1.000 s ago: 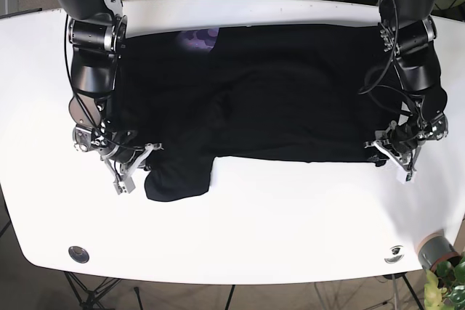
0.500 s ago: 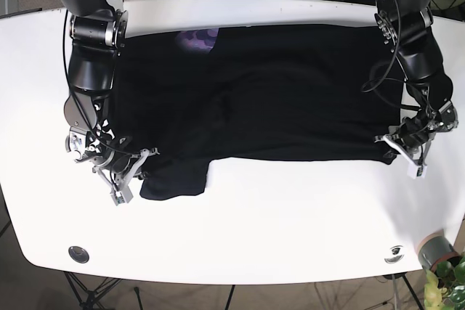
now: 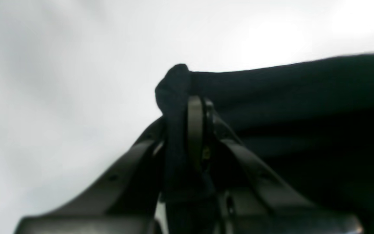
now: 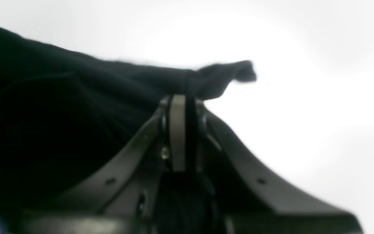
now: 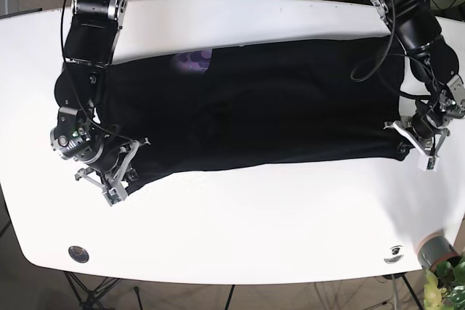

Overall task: Fold the T-shirt properly
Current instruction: 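Fold the shirt lengthwise with both grippers toward the held edge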

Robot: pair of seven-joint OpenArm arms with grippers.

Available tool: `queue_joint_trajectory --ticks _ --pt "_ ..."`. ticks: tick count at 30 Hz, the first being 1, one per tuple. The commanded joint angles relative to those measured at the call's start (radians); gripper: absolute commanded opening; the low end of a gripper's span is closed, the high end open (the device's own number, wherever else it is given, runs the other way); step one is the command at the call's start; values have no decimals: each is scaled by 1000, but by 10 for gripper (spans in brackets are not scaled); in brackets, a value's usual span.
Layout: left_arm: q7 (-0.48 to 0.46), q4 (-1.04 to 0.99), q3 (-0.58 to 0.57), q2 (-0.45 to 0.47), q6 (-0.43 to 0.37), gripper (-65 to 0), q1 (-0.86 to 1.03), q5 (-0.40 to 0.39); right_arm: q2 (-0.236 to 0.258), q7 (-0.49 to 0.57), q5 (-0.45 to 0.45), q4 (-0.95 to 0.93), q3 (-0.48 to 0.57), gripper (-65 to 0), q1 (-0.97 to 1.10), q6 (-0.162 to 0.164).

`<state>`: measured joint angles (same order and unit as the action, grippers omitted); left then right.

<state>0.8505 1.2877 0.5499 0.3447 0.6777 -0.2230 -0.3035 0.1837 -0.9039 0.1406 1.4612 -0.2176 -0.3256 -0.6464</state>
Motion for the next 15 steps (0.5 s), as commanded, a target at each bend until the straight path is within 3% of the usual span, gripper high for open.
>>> queue_joint_trajectory --ticks 1,9,15 --pt "2 69 22 24 -3 -650 1 -33 7 -14 7 94 -39 -628 4 1" --pt "45 197 75 24 -9 -650 130 -110 6 -82 7 270 -81 -628 119 -2" --pt "46 292 77 17 -9 -650 245 -124 4 -102 7 367 -81 -628 227 -2"
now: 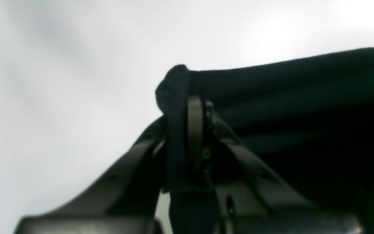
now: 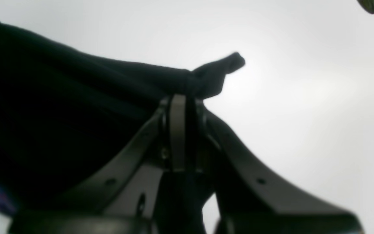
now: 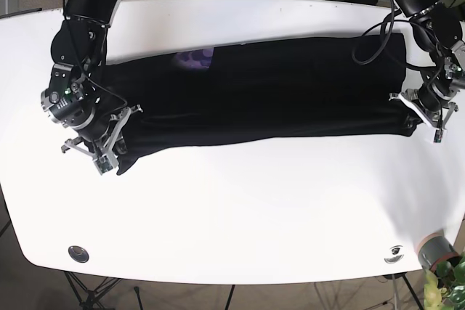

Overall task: Fold the T-shirt properly
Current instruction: 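Fold the shirt lengthwise with both grippers toward the held edge, then regrasp the folded strip's ends with both grippers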

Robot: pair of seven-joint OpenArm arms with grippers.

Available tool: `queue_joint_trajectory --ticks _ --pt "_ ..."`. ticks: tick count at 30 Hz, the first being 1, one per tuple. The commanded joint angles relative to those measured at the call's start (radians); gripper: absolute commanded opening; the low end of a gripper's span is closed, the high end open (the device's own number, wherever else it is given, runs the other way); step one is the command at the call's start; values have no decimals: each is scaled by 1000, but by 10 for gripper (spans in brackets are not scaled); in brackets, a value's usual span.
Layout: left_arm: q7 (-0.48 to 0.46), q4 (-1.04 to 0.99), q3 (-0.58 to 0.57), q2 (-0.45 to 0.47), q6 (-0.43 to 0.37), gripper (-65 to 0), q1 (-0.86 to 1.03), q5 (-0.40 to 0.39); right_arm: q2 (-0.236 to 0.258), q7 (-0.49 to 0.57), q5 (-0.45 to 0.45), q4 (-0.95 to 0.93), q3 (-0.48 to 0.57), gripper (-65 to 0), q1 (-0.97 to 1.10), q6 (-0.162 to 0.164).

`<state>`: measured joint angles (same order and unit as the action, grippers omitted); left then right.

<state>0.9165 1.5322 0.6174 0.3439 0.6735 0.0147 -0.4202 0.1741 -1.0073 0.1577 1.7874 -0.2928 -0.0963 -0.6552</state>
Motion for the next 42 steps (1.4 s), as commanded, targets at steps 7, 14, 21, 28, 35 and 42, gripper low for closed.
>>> queue_joint_trajectory --ticks 7,14,21,28,35,42 --pt "-20 136 11 -9 -2 -650 124 -3 2 2 -8 99 -7 -628 89 7" --pt "-20 153 11 -9 -1 -650 205 -6 -38 2 -8 185 -42 -628 185 7" --pt "-18 158 9 -7 1 -650 253 1 -48 2 -8 183 -44 -626 263 7" --pt "-18 150 5 -3 -5 -472 281 1 -84 2 -11 183 -89 -563 313 12" --pt "-18 181 11 -1 -2 -249 278 -6 -126 2 -10 226 -196 -176 332 7" --pt "-18 298 6 -9 1 -253 275 -9 -103 3 70 225 -202 -160 290 8"
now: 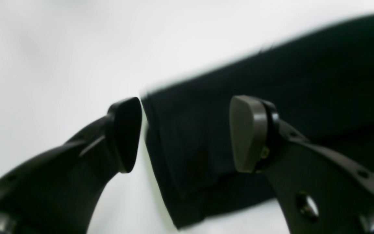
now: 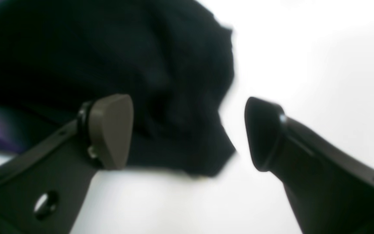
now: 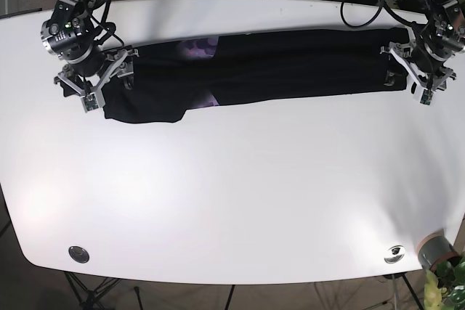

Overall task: Fold the T-shirt properly
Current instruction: 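Regrasp the folded strip's ends with both grippers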

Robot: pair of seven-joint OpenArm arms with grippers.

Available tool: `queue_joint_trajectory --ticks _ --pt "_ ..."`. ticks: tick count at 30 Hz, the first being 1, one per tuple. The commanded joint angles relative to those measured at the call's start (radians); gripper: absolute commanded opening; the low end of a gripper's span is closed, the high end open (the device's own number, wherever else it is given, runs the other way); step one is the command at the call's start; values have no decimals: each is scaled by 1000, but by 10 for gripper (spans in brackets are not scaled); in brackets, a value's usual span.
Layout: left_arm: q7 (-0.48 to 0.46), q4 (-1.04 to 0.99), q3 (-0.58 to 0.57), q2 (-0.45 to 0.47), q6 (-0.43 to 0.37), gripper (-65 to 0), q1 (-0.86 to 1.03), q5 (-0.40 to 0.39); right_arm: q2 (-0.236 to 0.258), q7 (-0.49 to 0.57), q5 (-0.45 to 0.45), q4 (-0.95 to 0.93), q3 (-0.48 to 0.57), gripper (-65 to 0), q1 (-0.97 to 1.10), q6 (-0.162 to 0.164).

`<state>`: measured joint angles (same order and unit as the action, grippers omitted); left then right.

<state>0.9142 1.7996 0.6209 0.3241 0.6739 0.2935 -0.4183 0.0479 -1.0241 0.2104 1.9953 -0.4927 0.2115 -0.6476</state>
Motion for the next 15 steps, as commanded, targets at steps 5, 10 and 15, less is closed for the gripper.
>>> queue_joint_trajectory --ticks 5,10,15 --pt "-16 29 -35 -21 -3 -253 -40 2 22 18 22 -29 2 -184 -90 8" --pt "-17 -25 -85 -30 -1 -253 -44 57 23 18 24 -144 4 -182 -157 8" --pt "-20 -110 -97 -32 0 -253 -47 112 14 17 33 -179 12 -184 -163 4"
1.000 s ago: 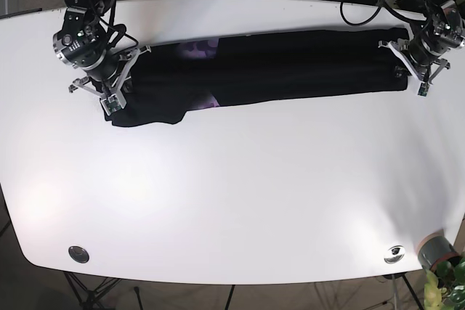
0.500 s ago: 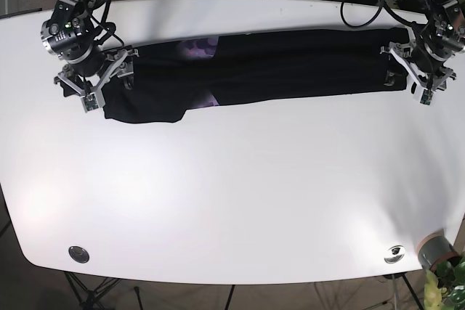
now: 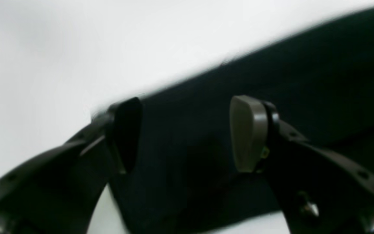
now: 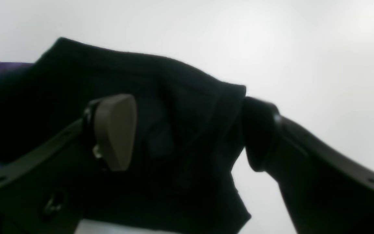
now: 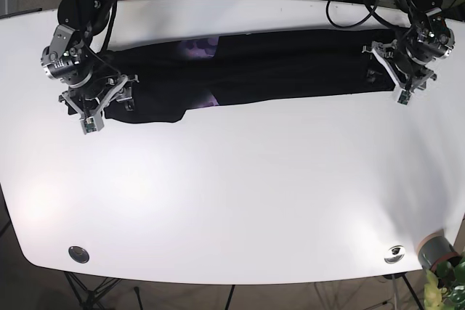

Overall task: Fold the T-shirt properly
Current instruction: 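Regrasp the folded strip's ends with both grippers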

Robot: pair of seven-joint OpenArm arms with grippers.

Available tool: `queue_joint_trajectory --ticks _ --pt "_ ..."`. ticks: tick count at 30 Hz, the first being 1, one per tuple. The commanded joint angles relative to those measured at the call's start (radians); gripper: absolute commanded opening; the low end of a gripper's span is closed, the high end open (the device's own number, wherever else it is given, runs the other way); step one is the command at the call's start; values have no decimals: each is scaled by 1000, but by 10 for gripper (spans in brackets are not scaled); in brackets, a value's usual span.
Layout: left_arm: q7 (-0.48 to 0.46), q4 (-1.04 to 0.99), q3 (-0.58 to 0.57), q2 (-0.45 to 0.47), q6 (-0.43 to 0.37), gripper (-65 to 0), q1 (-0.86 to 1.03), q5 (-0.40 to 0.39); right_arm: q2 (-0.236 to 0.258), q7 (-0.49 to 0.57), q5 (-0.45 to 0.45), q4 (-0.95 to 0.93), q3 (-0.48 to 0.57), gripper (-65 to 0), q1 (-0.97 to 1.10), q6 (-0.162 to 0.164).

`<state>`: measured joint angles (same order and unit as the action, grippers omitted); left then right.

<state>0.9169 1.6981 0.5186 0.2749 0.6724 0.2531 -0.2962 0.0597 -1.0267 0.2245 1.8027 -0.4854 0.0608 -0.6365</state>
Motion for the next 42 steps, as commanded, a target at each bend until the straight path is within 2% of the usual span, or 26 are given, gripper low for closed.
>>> queue_joint_trajectory --ticks 1,4,7,11,14,18,20,23,29,33,37,39,42 --pt "-23 -20 5 19 2 -254 -7 -4 -1 19 17 10 14 -184 -11 -4" --pt "-25 -69 7 24 2 -254 -7 1 -13 21 6 -37 47 -192 -2 -3" --pt "-38 -109 7 25 2 -254 -7 1 -14 29 6 -91 57 -255 7 -3" --pt "-112 -186 1 25 2 -254 -10 2 -13 69 6 -172 57 -325 7 -3" --pt "-147 -254 -18 25 -3 -254 -53 4 -5 122 -4 -234 54 -304 3 -1" --pt "-149 -352 -62 44 -4 -254 -140 30 25 171 -41 -307 50 -266 -39 -1" --pt "-152 -398 -67 40 -4 -254 -182 50 30 197 -55 -353 50 -266 -63 -1" --pt "-152 -474 -68 39 -3 -254 -269 79 73 230 -64 -424 50 -266 -111 -1" --pt "-144 -504 -68 39 4 -253 -357 79 88 234 -63 -458 50 -270 -152 -1" --pt "-65 -432 -56 44 4 -249 -375 -11 85 233 -63 -430 55 -270 -155 -3" --pt "32 -347 35 47 -1 -242 -370 -139 82 233 -61 -407 55 -270 -151 -9" --pt "78 -338 96 47 -4 -211 -370 -180 79 233 -61 -395 55 -270 -148 -9" --pt "115 -338 173 44 -4 -158 -370 -194 58 233 -61 -390 55 -270 -148 -9"
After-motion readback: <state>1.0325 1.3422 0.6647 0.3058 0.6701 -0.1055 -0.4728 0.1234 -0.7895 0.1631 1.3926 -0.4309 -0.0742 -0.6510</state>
